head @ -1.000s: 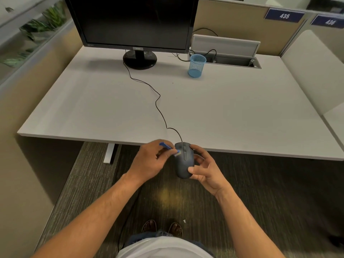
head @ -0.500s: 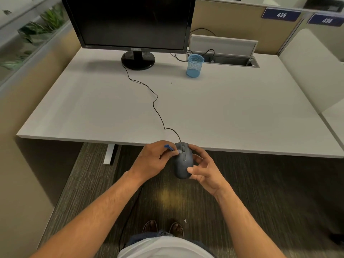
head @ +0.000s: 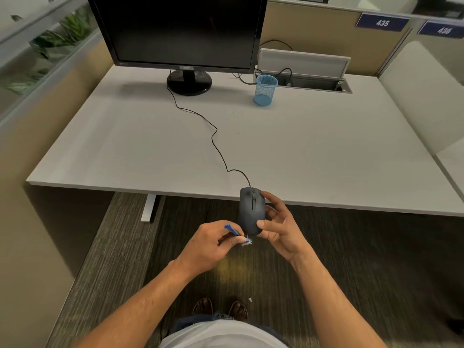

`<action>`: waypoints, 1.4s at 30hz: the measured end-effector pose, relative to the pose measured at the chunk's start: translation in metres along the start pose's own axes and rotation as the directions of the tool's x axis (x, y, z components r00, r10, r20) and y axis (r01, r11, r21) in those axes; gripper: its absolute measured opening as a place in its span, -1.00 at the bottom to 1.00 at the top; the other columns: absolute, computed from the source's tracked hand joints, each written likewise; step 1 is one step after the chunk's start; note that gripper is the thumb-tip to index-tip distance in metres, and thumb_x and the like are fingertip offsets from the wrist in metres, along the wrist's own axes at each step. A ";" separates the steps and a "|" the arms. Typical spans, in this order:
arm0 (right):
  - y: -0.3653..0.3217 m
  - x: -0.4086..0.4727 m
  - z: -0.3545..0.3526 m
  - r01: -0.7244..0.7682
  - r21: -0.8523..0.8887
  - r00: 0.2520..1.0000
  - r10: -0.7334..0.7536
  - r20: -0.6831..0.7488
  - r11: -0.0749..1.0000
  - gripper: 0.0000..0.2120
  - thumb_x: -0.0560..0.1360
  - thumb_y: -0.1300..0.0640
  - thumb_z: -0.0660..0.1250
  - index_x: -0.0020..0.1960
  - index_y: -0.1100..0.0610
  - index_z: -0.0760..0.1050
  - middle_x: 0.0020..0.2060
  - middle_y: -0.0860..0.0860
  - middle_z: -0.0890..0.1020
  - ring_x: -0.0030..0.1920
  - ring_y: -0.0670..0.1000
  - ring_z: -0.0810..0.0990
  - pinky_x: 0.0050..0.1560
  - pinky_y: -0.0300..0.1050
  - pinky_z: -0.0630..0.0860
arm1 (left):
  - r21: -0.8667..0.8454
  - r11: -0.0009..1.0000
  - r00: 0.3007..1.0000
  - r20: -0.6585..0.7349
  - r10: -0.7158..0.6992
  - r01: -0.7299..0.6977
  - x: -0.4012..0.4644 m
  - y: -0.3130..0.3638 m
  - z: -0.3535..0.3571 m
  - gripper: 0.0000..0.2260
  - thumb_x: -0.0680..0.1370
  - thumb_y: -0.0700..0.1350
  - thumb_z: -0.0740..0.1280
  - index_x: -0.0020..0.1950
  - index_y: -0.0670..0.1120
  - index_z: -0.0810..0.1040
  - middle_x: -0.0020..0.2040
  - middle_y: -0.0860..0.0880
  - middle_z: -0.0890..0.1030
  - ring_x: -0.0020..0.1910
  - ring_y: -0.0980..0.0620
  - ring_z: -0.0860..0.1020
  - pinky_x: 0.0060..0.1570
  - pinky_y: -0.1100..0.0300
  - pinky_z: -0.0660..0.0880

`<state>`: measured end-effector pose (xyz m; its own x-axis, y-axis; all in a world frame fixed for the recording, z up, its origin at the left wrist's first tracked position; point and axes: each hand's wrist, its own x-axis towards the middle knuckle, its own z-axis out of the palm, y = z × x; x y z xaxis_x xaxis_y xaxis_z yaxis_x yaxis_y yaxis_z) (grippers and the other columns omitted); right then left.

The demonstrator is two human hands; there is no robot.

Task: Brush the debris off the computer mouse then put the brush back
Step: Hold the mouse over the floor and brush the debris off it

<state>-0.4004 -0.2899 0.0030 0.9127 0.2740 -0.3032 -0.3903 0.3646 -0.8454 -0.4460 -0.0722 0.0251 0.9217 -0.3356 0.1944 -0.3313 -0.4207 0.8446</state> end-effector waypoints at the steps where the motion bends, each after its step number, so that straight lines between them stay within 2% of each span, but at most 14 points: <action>1: 0.000 0.000 0.000 0.003 0.005 1.000 -0.003 0.001 1.000 -0.27 0.30 0.40 0.51 0.40 -0.02 0.51 0.32 0.13 0.55 0.30 0.19 0.59 0.01 0.18 0.64 | -0.037 0.999 0.999 -0.022 -0.027 0.026 0.001 0.000 -0.001 -0.89 0.57 -0.07 0.40 0.06 -0.05 0.66 -0.07 0.10 0.67 -0.06 0.15 0.63 -0.04 0.27 0.58; 3: -0.001 -0.001 0.000 0.007 0.033 1.000 -0.007 0.009 0.999 -0.27 0.30 0.41 0.50 0.41 0.00 0.50 0.33 0.14 0.54 0.32 0.22 0.56 0.02 0.19 0.64 | -0.127 0.989 0.993 -0.088 -0.082 0.071 0.004 0.001 -0.007 -0.86 0.55 0.01 0.39 0.03 -0.01 0.66 -0.09 0.12 0.67 -0.08 0.11 0.65 -0.07 0.27 0.58; 5: 0.000 -0.002 -0.001 0.003 0.062 1.000 -0.004 0.016 0.998 -0.26 0.30 0.42 0.49 0.42 0.02 0.48 0.32 0.14 0.55 0.33 0.24 0.56 0.02 0.20 0.64 | -0.257 0.959 0.968 -0.187 -0.169 0.118 0.009 0.001 -0.013 -0.91 0.53 -0.02 0.40 0.01 0.04 0.66 -0.08 0.09 0.69 -0.09 0.07 0.68 -0.07 0.25 0.61; 7: 0.001 -0.004 -0.001 0.001 0.079 1.000 -0.002 0.023 0.997 -0.26 0.30 0.42 0.49 0.43 0.03 0.48 0.30 0.12 0.58 0.33 0.24 0.57 0.00 0.17 0.64 | -0.464 0.870 0.899 -0.289 -0.329 0.169 0.017 0.001 -0.017 -0.93 0.52 -0.10 0.42 -0.01 0.00 0.65 -0.08 0.02 0.71 -0.11 0.01 0.71 -0.09 0.20 0.65; 9: 0.003 -0.005 -0.001 -0.002 0.098 0.999 -0.002 0.045 0.995 -0.26 0.30 0.42 0.50 0.42 0.03 0.49 0.30 0.12 0.60 0.32 0.23 0.58 -0.03 0.14 0.65 | -0.619 0.765 0.818 -0.340 -0.464 0.177 0.026 0.002 -0.021 -0.88 0.49 -0.07 0.43 -0.02 -0.07 0.63 -0.11 -0.04 0.73 -0.11 -0.03 0.72 -0.15 0.22 0.65; 13: 0.006 -0.008 0.002 -0.029 0.104 0.996 0.021 0.083 0.994 -0.22 0.23 0.34 0.57 0.41 0.03 0.50 0.33 0.13 0.57 0.33 0.24 0.56 -0.06 0.13 0.67 | -0.690 0.699 0.755 -0.354 -0.552 0.188 0.042 -0.002 -0.023 -0.93 0.54 -0.14 0.42 -0.02 -0.12 0.63 -0.13 -0.07 0.73 -0.10 -0.04 0.72 -0.17 0.24 0.64; 25: 0.004 -0.008 0.004 -0.027 0.120 0.996 0.016 0.093 0.992 -0.24 0.25 0.34 0.56 0.41 0.03 0.50 0.36 0.13 0.56 0.36 0.24 0.54 -0.02 0.15 0.67 | -0.719 0.655 0.780 -0.264 -0.567 0.232 0.048 -0.004 -0.015 -0.90 0.54 -0.15 0.43 0.00 -0.16 0.64 -0.12 -0.09 0.73 -0.08 -0.05 0.72 -0.16 0.25 0.63; 29: 0.005 -0.004 0.002 -0.015 0.133 0.997 0.004 0.077 0.991 -0.29 0.31 0.40 0.50 0.41 0.02 0.50 0.32 0.13 0.59 0.34 0.26 0.56 -0.02 0.15 0.67 | -0.724 0.646 0.793 -0.236 -0.561 0.241 0.041 -0.001 -0.010 -0.89 0.54 -0.14 0.42 0.00 -0.15 0.64 -0.12 -0.09 0.73 -0.08 -0.04 0.72 -0.17 0.26 0.62; 35: 0.005 -0.003 -0.001 -0.006 0.164 0.998 -0.004 0.060 0.987 -0.31 0.34 0.42 0.46 0.41 0.04 0.48 0.35 0.19 0.56 0.35 0.29 0.54 -0.02 0.14 0.67 | -0.751 0.611 0.810 -0.184 -0.557 0.249 0.025 0.001 0.001 -0.77 0.45 -0.03 0.44 0.00 -0.16 0.63 -0.11 -0.11 0.73 -0.06 -0.07 0.72 -0.14 0.23 0.64; 42: 0.001 0.000 -0.003 0.023 0.213 0.999 -0.032 0.039 0.977 -0.33 0.34 0.43 0.46 0.38 0.01 0.52 0.30 0.17 0.61 0.32 0.25 0.58 0.00 0.16 0.66 | -0.779 0.582 0.813 -0.172 -0.557 0.234 0.012 0.001 0.015 -0.75 0.42 -0.03 0.47 0.01 -0.14 0.63 -0.10 -0.12 0.72 -0.05 -0.09 0.72 -0.15 0.22 0.64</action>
<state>-0.4005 -0.2916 0.0005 0.9195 0.2961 -0.2584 -0.3856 0.5521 -0.7392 -0.4385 -0.0889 0.0208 0.9681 0.1064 -0.2267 0.1801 0.3332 0.9255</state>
